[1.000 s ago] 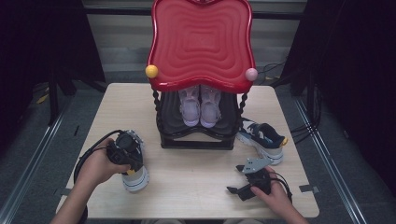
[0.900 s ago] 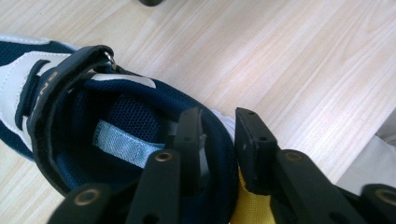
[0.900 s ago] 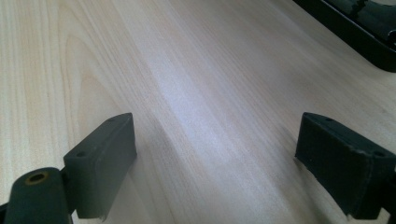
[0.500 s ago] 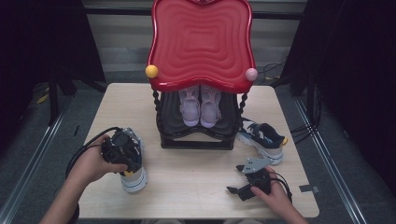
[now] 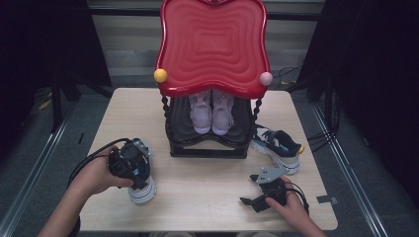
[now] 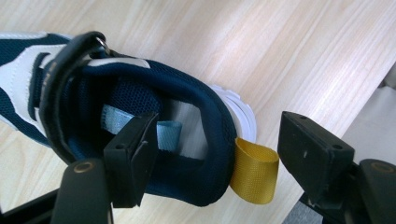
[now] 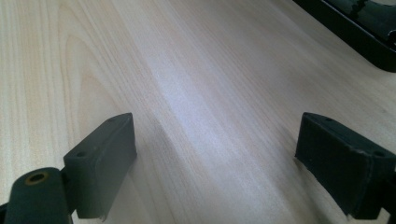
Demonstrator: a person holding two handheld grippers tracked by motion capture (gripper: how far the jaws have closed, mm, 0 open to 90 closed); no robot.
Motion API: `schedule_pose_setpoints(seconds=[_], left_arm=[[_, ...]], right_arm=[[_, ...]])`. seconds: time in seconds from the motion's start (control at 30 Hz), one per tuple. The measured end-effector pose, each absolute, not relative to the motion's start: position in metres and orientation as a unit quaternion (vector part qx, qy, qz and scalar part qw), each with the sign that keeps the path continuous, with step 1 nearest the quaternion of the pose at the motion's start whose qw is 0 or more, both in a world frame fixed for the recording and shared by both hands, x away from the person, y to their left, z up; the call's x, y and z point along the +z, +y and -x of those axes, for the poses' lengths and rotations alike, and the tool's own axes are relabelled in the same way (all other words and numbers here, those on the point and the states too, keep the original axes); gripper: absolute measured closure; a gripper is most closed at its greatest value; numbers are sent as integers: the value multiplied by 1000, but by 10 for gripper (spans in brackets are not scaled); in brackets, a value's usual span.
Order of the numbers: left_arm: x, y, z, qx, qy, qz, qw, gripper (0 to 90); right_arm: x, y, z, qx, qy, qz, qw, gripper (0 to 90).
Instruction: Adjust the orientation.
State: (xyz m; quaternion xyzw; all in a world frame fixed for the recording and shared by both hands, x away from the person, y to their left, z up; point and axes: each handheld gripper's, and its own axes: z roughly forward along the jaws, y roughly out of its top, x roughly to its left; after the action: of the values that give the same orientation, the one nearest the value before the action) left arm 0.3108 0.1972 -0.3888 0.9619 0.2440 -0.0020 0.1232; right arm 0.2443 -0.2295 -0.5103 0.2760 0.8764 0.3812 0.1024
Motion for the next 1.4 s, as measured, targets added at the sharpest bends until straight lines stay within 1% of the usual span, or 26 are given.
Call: schedule_pose_setpoints(seconds=[0.17,0.4,0.63,0.73,1.13,1.3,1.4], left_arm=[[-394,197,-310,-8,242,-964,109,298],[-397,197,-312,-7,236,-968,85,357],[-399,194,-314,-8,233,-970,75,377],[-399,193,-315,-7,222,-973,65,399],[-401,187,-318,-33,209,-976,42,495],[-405,182,-321,-48,193,-980,19,509],[-409,180,-321,-56,195,-979,13,512]], right_arm=[[-510,-229,-244,381,876,-276,102,112],[-510,-229,-244,381,876,-276,102,112],[-510,-229,-244,381,876,-276,103,113],[-510,-229,-244,381,876,-276,102,113],[-510,-229,-244,382,876,-277,102,112],[-510,-229,-244,382,876,-277,102,113],[-510,-229,-244,382,876,-277,102,113]])
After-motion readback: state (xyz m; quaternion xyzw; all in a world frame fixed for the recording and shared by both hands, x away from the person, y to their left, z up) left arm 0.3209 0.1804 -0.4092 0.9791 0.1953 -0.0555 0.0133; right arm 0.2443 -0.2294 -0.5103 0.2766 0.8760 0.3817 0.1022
